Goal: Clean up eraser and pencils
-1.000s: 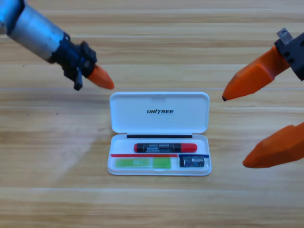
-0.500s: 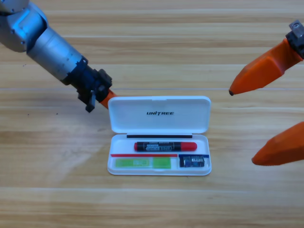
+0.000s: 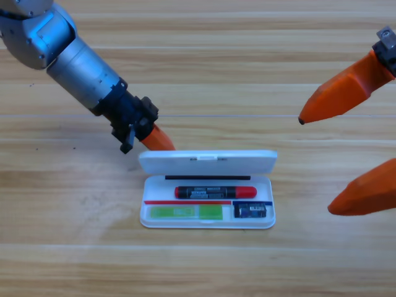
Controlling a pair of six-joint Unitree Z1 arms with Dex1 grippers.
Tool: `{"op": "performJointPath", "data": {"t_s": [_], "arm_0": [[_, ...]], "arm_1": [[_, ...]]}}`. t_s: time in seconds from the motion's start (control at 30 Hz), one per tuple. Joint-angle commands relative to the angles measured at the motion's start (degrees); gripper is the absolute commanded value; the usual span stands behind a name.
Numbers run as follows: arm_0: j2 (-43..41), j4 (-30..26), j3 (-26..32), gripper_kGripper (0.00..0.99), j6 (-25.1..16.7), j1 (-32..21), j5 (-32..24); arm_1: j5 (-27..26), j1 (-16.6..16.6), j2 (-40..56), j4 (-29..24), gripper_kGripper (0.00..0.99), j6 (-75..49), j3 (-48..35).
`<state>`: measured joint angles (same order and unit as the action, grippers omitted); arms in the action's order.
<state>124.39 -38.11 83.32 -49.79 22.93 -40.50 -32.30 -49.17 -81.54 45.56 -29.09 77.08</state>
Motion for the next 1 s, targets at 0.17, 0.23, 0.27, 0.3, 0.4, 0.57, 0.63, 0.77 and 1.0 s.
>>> {"op": "performJointPath", "data": {"t_s": [0.17, 0.23, 0.27, 0.3, 0.4, 0.57, 0.63, 0.77, 1.0], "arm_0": [[-0.99, -0.91, -2.28, 0.000, -0.83, 3.53, 0.07], [-0.99, -0.91, -2.72, 0.000, -0.83, 4.06, 0.78], [-1.08, -0.91, -2.90, 0.000, -0.83, 4.41, 0.95], [-1.08, -0.91, -3.16, 0.000, -0.92, 4.67, 1.13], [-1.43, -0.82, -3.78, 0.000, -0.83, 5.29, 1.74], [-2.40, 0.14, -5.71, 0.000, -1.36, 6.25, 3.94], [-2.57, 0.67, -6.24, 0.000, -1.36, 6.61, 4.47], [-2.57, 1.55, -7.12, 0.000, -1.27, 6.96, 5.61], [-2.40, 4.10, -9.14, 0.000, -0.92, 8.10, 7.02]], "arm_1": [[-0.40, 1.45, 0.51, -0.56, 0.983, 0.88, -1.40], [-0.48, 1.45, 0.51, -0.56, 0.983, 0.88, -1.40], [-0.40, 1.45, 0.51, -0.56, 0.983, 0.88, -1.49], [-0.40, 1.45, 0.51, -0.56, 0.983, 0.88, -1.58], [-0.48, 1.45, 0.51, -0.56, 0.983, 0.88, -1.58], [-0.48, 1.45, 0.42, -0.56, 0.983, 0.88, -1.67], [-0.48, 1.45, 0.42, -0.56, 0.983, 0.88, -1.67], [-0.57, 1.45, 0.33, -0.56, 0.983, 0.88, -1.67], [-0.57, 1.36, 0.33, -0.56, 0.983, 0.97, -1.58]]}}
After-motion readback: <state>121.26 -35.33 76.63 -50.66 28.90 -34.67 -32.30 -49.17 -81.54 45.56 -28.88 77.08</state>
